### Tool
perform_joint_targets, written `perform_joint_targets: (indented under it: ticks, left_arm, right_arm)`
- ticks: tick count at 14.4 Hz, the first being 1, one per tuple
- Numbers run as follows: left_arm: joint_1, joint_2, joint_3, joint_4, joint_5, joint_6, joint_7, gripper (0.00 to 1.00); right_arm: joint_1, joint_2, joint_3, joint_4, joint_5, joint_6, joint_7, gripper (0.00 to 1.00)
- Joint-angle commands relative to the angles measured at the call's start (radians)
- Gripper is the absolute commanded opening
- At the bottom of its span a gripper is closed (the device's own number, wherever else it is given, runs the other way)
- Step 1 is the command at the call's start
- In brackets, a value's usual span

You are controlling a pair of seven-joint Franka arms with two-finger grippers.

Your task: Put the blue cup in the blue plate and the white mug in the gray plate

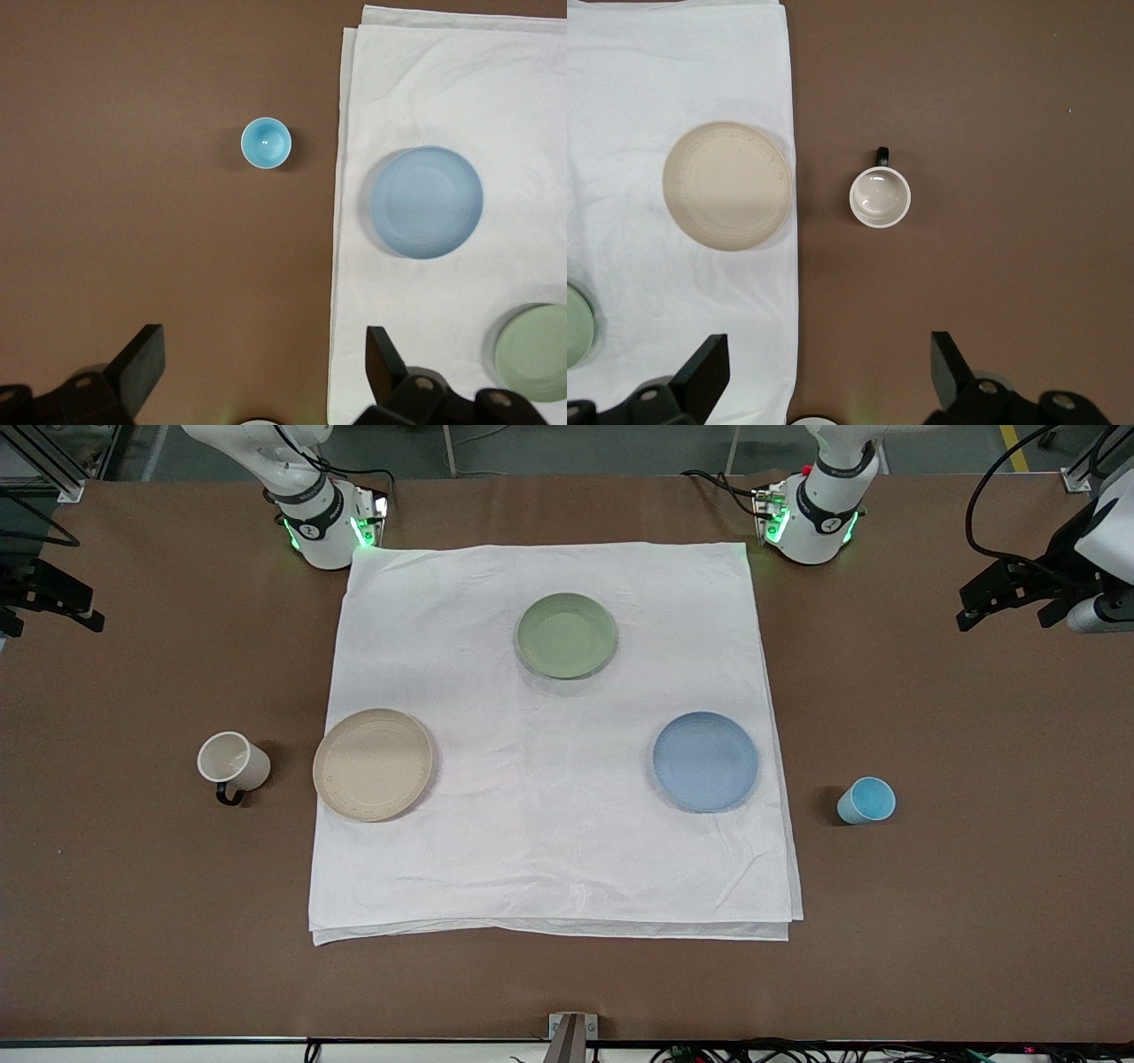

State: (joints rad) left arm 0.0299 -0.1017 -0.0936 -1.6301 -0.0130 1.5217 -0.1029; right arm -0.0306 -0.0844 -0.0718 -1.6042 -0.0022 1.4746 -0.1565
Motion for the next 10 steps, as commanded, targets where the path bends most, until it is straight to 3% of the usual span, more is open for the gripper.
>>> perform_joint_targets:
  ticks: [1, 7, 10]
  left_arm:
    - [-0.001, 0.011, -0.001, 0.027, 0.022, -0.014, 0.008, 1.00]
    - [0.028, 0.129, 0.000, 0.062, 0.065, 0.008, 0.023, 1.00]
    - [0.059, 0.224, -0.003, 0.029, 0.067, 0.124, 0.016, 1.00]
  right_arm:
    - [-0.008, -0.005, 0.012, -0.016, -0.001, 0.004, -0.011, 1.00]
    - [-0.005, -0.003, 0.015, -0.005, -0.001, -0.010, 0.000, 1.00]
    - [-0.018, 0.083, 0.013, -0.005, 0.001, 0.068, -0.009, 1.00]
